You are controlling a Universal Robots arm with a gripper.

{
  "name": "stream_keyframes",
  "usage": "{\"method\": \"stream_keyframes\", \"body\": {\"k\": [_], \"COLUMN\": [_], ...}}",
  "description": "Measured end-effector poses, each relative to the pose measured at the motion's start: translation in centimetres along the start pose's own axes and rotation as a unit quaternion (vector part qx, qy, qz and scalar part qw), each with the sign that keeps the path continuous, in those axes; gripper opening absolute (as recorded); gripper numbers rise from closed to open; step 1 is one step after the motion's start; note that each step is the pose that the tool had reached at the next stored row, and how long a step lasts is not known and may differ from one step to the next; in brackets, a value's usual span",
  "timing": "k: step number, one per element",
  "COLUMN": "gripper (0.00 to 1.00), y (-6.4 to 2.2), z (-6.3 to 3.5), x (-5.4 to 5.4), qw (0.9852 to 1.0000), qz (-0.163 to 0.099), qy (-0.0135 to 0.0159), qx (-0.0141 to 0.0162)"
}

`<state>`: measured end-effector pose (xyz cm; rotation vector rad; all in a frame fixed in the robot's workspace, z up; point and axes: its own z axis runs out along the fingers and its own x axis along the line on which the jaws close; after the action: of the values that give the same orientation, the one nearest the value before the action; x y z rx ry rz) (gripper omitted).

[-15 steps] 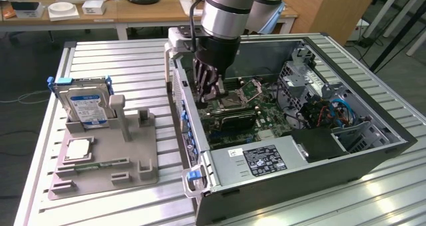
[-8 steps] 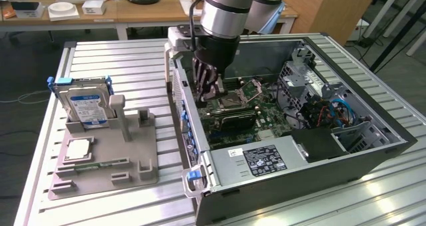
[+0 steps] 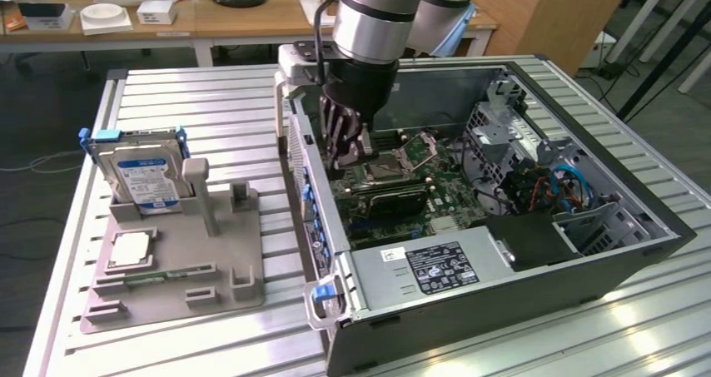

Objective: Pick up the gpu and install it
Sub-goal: 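Press down on the gpu until it lock into place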

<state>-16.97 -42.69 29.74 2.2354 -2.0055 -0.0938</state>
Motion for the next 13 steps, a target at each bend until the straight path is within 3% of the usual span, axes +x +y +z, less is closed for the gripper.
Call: {"method": "stream_keyframes", "body": {"k": [13], "gripper": [0.11], "y": [0.2], "z": [0.03], "x": [-0.02], "qw": [1.0], "qz": [0.0], "qy": [0.0008], "qx": [-0.0001]}}
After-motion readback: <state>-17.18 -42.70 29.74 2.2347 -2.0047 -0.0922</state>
